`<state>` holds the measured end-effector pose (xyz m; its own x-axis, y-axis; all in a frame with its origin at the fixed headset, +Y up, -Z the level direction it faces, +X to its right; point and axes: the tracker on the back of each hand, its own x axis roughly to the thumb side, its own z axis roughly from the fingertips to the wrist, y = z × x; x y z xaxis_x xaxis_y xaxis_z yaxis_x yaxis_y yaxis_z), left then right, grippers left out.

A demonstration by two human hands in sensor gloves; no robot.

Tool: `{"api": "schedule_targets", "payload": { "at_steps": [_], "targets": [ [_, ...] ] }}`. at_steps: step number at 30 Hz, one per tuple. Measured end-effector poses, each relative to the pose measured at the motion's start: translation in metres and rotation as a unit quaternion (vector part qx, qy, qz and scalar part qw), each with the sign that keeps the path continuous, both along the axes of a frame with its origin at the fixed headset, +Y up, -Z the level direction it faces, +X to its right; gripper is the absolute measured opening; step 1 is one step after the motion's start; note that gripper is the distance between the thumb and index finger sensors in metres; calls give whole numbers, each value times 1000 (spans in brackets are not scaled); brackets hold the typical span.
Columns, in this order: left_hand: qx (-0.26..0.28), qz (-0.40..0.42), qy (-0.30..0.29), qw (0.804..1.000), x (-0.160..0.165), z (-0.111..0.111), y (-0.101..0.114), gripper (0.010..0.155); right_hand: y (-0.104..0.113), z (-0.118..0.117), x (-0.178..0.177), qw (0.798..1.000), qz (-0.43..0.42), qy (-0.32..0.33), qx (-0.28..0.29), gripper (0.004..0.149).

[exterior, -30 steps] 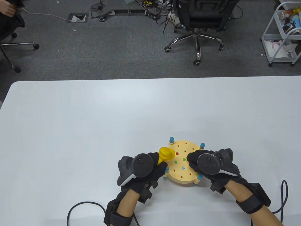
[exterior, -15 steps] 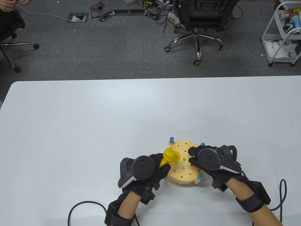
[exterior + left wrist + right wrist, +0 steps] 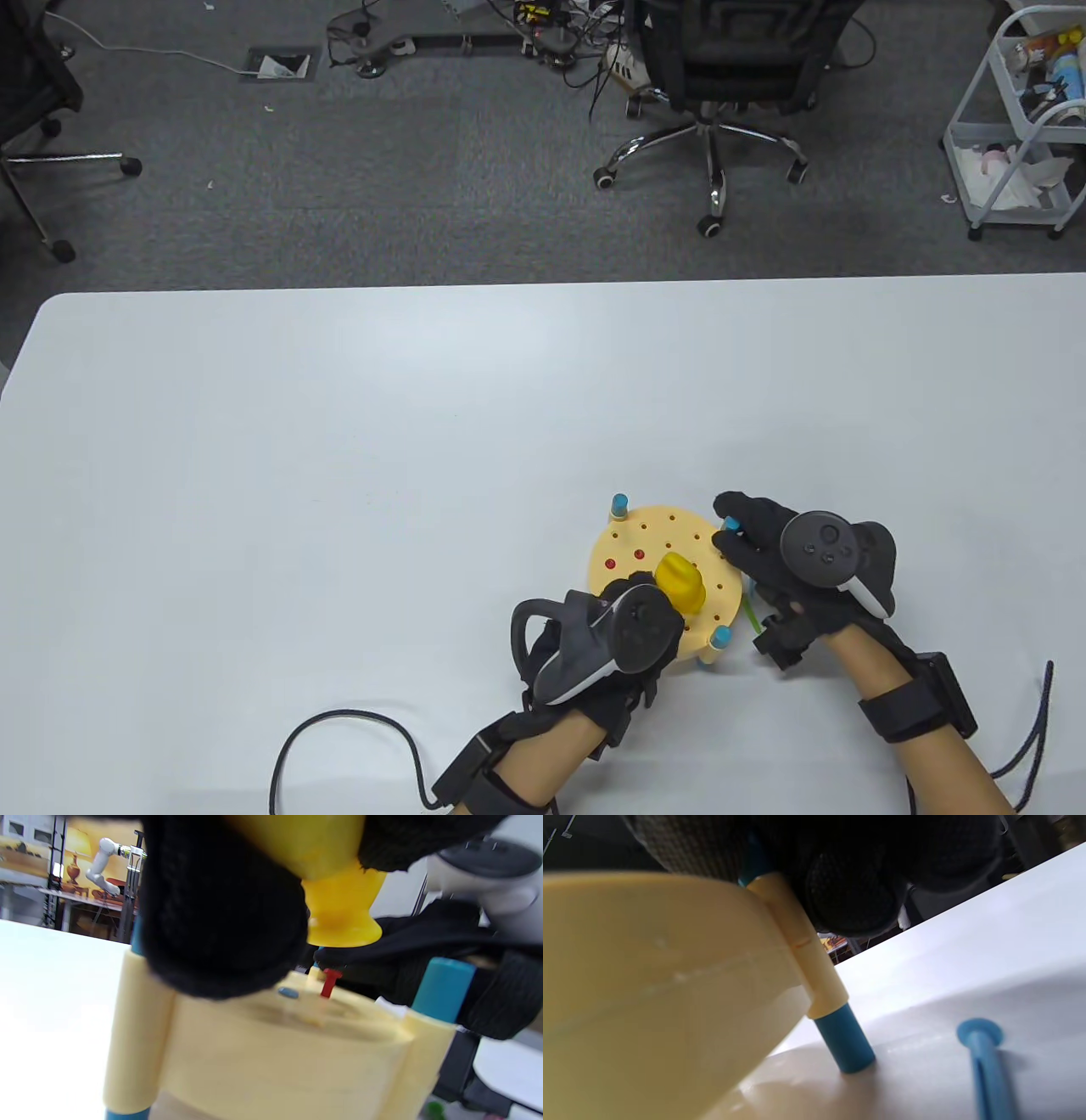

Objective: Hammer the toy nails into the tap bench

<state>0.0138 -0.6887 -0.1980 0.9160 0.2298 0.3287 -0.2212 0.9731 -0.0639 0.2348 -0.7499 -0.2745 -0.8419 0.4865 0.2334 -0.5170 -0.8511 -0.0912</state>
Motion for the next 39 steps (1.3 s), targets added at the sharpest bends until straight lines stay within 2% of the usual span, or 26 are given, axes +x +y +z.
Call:
{"api": "schedule_targets", "payload": {
  "at_steps": [5, 6, 7, 8, 9, 10, 12, 13, 14, 15, 16, 17, 18, 19, 20, 22, 24, 25, 26, 28, 31, 34, 39],
  "targets": [
    [35, -44, 30, 998, 18, -1, 4, 66, -2, 2, -5, 1000, 26, -10, 16, 55],
    [15, -80, 19, 997, 24, -3, 0, 66, -2, 1, -5, 1000, 24, -10, 14, 55],
    [-34, -163, 13, 986, 30, -4, -4, 66, -2, 2, -5, 1000, 23, -9, 13, 55],
    [-23, -199, 18, 980, 32, -3, 1, 66, -2, 2, -6, 1000, 24, -9, 13, 55],
    [12, -189, 5, 982, 33, -3, 9, 66, -2, 2, -6, 1000, 26, -9, 13, 55],
    [48, -136, 24, 989, 31, 1, 18, 66, -2, 2, -6, 999, 28, -10, 14, 55],
    [85, -54, 19, 995, 34, 1, 19, 66, -2, 2, -7, 999, 31, -10, 14, 55],
    [58, -79, 17, 995, 39, -2, 12, 66, -2, 2, -7, 999, 31, -10, 13, 55],
    [-27, -200, 18, 979, 47, -8, -6, 65, -2, 2, -7, 999, 31, -9, 12, 55],
    [-19, -275, 38, 960, 48, -5, 1, 66, -2, 2, -7, 999, 32, -9, 11, 55],
    [52, -254, 22, 966, 46, -5, 5, 66, -2, 2, -7, 999, 35, -9, 11, 55],
    [72, -186, 39, 979, 44, -3, 7, 65, -2, 2, -7, 999, 37, -9, 13, 55],
    [53, -150, 23, 987, 44, -3, 5, 65, -3, 2, -7, 999, 38, -9, 14, 55],
    [-9, -148, 9, 989, 44, -7, 0, 65, -3, 2, -7, 999, 36, -9, 14, 55],
    [-33, -169, 12, 985, 44, -4, 1, 65, -3, 2, -7, 999, 35, -9, 13, 55],
    [14, -184, 18, 983, 38, -4, 10, 65, -1, 1, -6, 999, 37, 0, 2, 57],
    [53, -94, 25, 994, 25, -2, 20, 65, 4, 2, 1, 999, 27, 20, -15, 68],
    [53, -50, 25, 997, 16, 0, 24, 65, 9, 5, 8, 1000, 3, 13, -16, 71],
    [56, 3, 22, 998, 4, 3, 27, 65, 14, 8, 17, 1000, -26, 2, -14, 70],
    [62, 70, 23, 995, -17, 6, 28, 65, 18, 13, 27, 999, -32, -19, -20, 64],
    [66, 123, 45, 989, -51, 4, 24, 65, 9, 15, 31, 994, 77, -57, -50, 58],
    [36, 152, 80, 985, -80, 0, 14, 65, -8, 11, 17, 980, 176, -73, -60, 52],
    [4, 172, 127, 977, -110, -12, 3, 65, -16, 7, -3, 961, 245, -101, -75, 51]
  ]
}}
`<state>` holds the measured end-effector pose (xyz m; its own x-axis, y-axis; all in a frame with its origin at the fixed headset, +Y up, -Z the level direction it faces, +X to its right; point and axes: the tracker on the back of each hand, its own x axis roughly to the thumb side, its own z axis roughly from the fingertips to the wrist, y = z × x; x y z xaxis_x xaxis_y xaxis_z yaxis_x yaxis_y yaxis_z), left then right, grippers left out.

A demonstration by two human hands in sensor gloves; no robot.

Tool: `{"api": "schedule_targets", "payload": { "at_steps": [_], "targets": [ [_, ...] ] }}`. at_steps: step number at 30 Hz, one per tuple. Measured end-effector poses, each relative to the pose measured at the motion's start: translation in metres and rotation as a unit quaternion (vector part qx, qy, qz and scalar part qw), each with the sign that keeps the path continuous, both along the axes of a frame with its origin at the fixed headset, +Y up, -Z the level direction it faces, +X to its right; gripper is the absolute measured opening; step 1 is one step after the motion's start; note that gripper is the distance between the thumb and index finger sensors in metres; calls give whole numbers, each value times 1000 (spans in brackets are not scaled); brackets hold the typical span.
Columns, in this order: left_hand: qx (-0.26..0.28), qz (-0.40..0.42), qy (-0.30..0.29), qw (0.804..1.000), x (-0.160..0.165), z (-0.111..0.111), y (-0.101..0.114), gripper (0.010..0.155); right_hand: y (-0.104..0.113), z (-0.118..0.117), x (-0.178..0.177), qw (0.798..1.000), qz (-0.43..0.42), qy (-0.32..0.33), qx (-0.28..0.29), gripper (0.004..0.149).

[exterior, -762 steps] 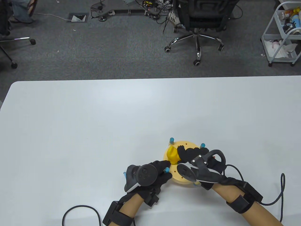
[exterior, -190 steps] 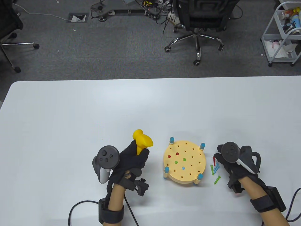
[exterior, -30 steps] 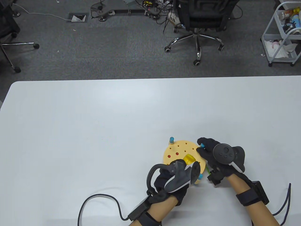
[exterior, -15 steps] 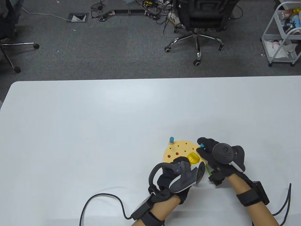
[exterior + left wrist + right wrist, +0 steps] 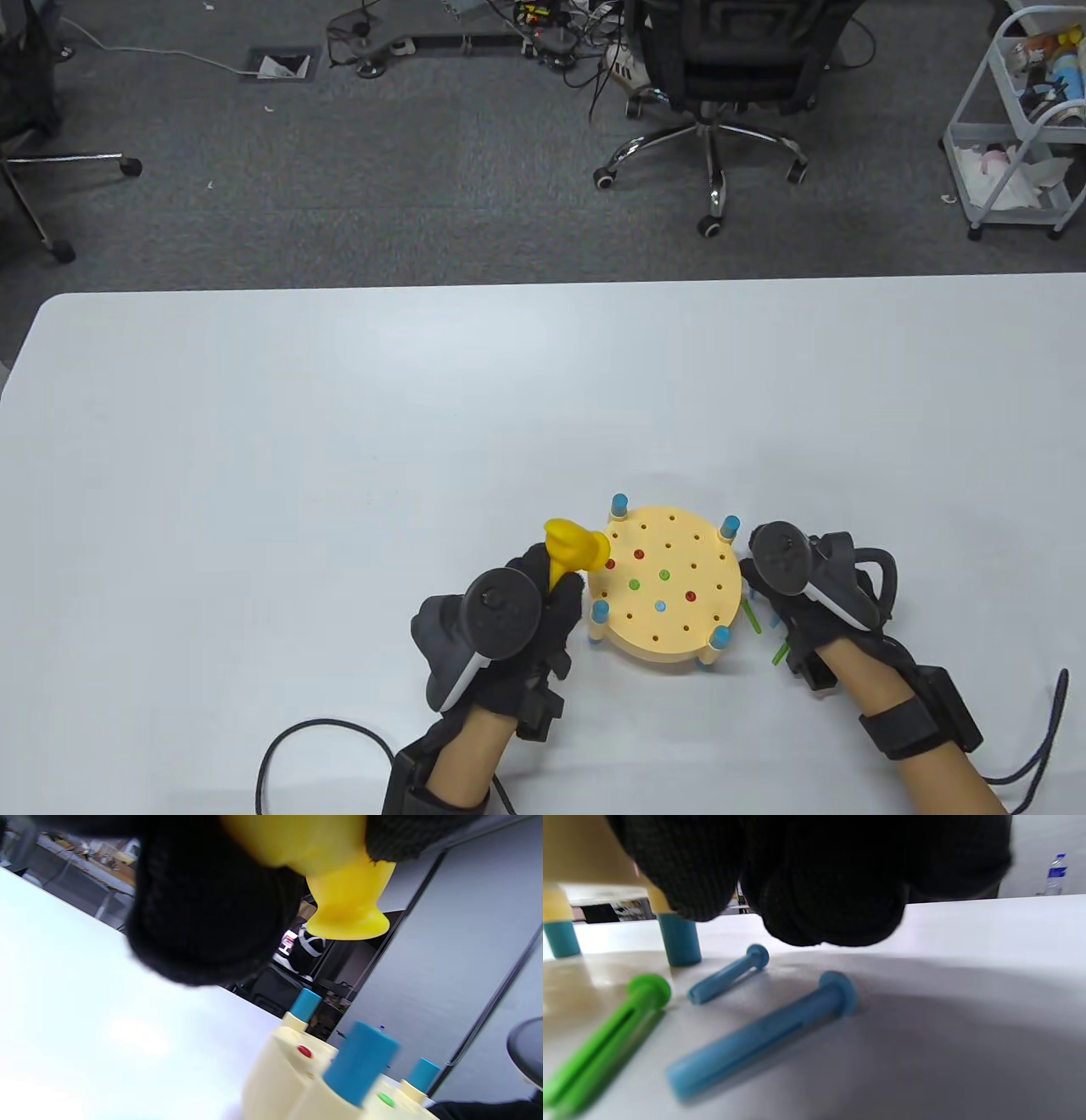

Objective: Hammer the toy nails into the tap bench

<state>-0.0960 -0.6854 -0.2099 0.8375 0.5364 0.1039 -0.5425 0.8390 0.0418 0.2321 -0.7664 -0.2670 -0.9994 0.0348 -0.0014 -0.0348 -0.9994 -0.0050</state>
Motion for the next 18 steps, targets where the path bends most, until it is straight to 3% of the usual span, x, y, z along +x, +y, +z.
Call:
{"api": "schedule_targets", "payload": {
  "at_steps": [4, 14, 18],
  "targets": [
    [-15, 20, 15, 1000, -11, -4, -3, 65, -10, -2, -6, 999, 50, -16, -11, 50],
    [-21, 41, 19, 999, -16, -5, -3, 65, -7, -1, -17, 992, 95, -77, -42, 52],
    [-24, 43, 18, 999, -16, -5, -3, 65, -8, -1, -17, 993, 87, -65, -51, 54]
  ]
}}
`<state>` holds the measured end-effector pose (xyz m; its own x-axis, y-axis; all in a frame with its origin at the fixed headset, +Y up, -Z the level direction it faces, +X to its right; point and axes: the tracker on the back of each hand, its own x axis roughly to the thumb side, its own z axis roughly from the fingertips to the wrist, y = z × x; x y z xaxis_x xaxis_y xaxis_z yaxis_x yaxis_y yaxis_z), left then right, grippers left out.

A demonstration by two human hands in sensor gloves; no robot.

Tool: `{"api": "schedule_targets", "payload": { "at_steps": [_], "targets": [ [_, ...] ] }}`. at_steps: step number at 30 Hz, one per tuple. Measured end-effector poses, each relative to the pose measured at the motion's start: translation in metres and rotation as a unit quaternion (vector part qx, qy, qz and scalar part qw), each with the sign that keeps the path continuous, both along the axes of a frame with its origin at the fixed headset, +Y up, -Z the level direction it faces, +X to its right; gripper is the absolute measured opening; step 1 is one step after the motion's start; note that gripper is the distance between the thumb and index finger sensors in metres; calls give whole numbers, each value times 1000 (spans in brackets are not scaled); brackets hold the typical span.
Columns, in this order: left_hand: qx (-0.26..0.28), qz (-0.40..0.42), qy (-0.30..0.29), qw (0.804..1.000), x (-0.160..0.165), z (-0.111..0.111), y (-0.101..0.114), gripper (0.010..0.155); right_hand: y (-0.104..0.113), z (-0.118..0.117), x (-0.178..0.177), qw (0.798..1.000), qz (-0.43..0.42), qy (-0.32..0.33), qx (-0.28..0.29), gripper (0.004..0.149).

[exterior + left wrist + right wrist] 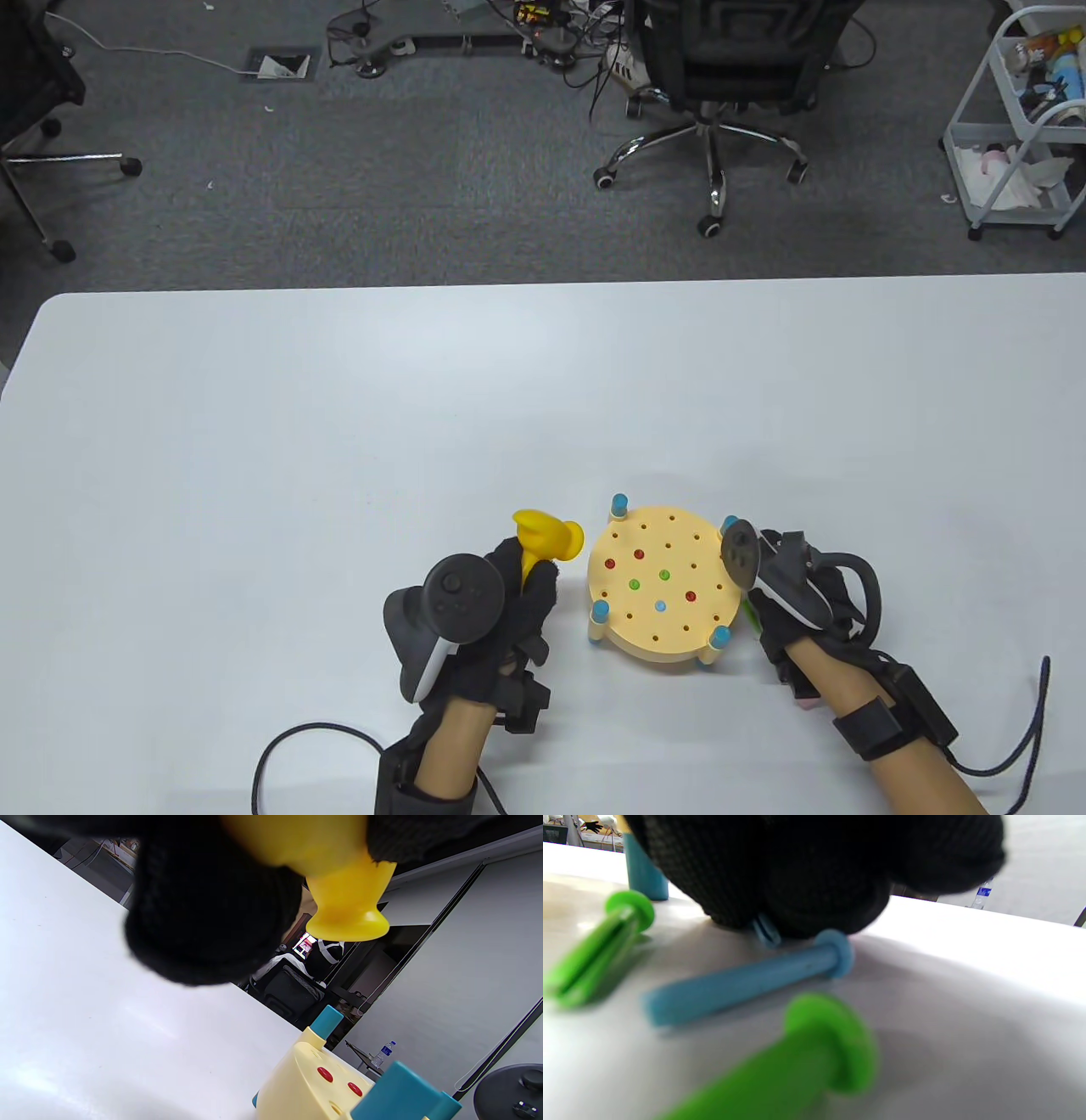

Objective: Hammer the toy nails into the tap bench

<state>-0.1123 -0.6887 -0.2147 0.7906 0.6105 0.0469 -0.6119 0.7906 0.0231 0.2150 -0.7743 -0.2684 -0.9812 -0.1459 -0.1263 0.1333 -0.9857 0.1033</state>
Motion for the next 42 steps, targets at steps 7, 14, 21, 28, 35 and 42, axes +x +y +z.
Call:
{"api": "schedule_targets", "payload": {
  "at_steps": [7, 14, 21, 28, 35, 42],
  "targets": [
    [-4, 4, -4, 1000, 0, -1, -1, 65, -1, 0, 19, 994, -108, 9, 7, 59],
    [2, 4, -19, 1000, 3, -1, -1, 65, 27, 6, 49, 975, -212, -1, 70, 43],
    [12, -8, -36, 999, 11, 0, -2, 65, 76, 34, 44, 923, -341, 101, 144, 43],
    [-1, -13, -40, 999, 11, -2, -6, 65, 94, 67, -25, 901, -296, 292, 127, 42],
    [-6, -19, -49, 999, 13, -3, -7, 65, 92, 50, -56, 911, -204, 355, 48, 41],
    [-9, -22, -52, 998, 14, -3, -8, 65, 93, 52, -65, 914, -135, 382, 32, 41]
  ]
}}
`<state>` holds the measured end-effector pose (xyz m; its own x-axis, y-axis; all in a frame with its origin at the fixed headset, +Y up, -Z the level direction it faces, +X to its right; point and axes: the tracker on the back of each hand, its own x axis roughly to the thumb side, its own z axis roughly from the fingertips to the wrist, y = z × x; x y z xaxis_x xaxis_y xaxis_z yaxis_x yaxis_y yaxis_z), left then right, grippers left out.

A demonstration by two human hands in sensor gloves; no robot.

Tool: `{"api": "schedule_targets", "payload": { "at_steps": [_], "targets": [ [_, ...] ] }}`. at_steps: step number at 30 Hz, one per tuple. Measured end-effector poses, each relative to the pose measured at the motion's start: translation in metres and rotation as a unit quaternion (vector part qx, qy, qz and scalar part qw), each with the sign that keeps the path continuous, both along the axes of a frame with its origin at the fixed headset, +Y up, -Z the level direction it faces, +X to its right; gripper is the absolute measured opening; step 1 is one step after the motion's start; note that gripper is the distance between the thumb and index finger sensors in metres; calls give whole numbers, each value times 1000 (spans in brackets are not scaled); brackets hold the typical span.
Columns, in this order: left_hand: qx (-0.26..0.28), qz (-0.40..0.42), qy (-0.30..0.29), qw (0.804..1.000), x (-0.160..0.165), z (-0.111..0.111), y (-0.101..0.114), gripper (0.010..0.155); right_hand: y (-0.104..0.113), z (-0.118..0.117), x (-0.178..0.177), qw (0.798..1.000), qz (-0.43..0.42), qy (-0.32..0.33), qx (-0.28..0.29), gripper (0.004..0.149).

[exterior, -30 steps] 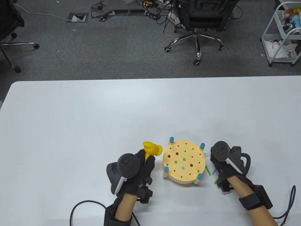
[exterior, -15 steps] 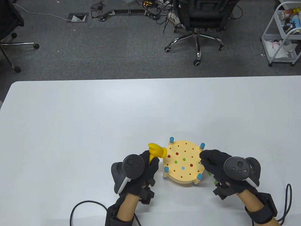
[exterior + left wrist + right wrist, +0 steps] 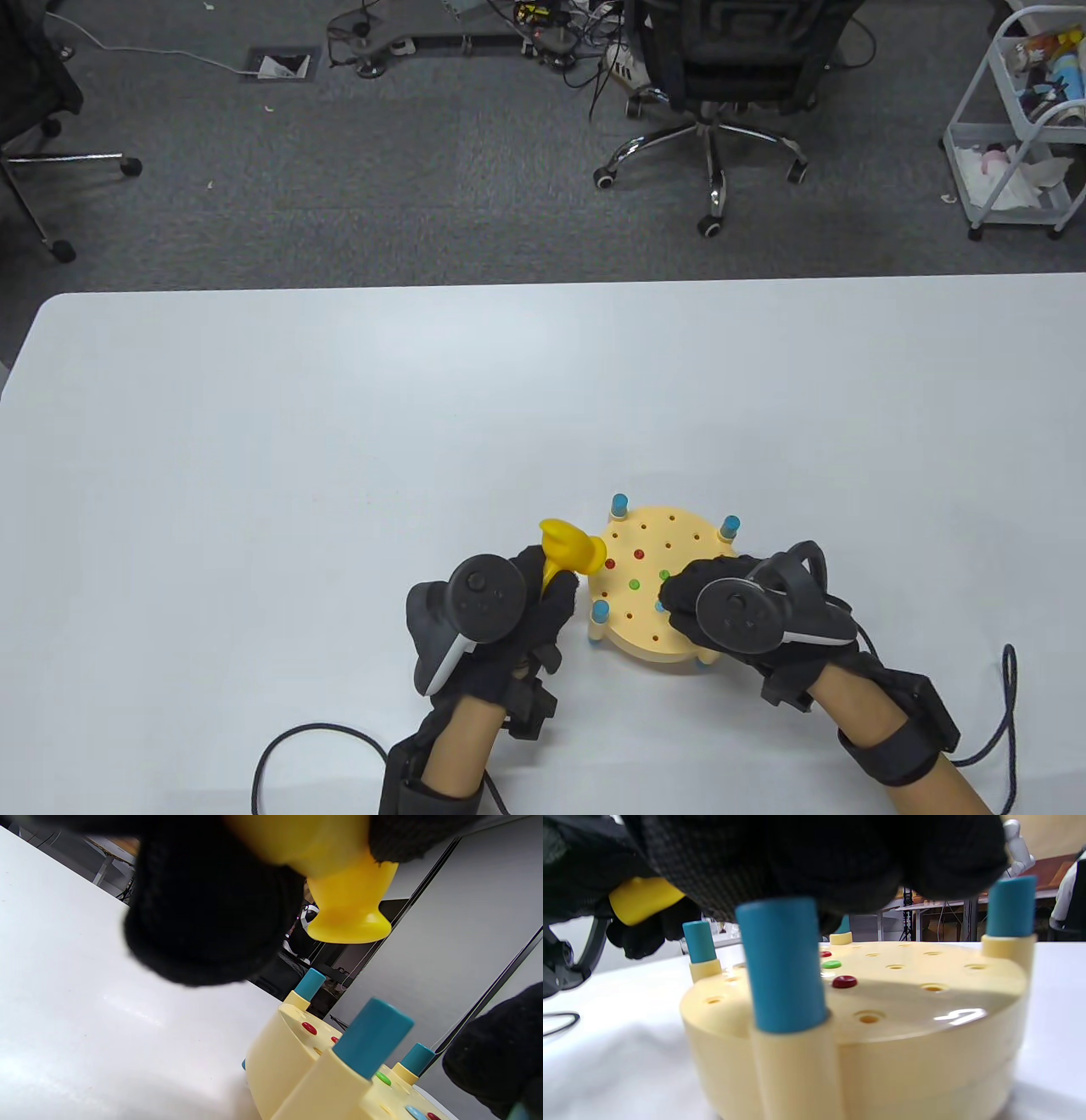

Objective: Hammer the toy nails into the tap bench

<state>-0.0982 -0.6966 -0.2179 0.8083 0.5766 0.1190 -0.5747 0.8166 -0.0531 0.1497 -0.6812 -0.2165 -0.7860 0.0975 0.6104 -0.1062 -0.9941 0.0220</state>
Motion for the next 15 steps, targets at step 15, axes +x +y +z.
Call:
{"api": "schedule_targets", "payload": {
  "at_steps": [15],
  "targets": [
    [-4, -7, -6, 1000, 3, 0, -2, 65, -5, 1, -5, 999, 43, 22, 16, 41]
  ]
}}
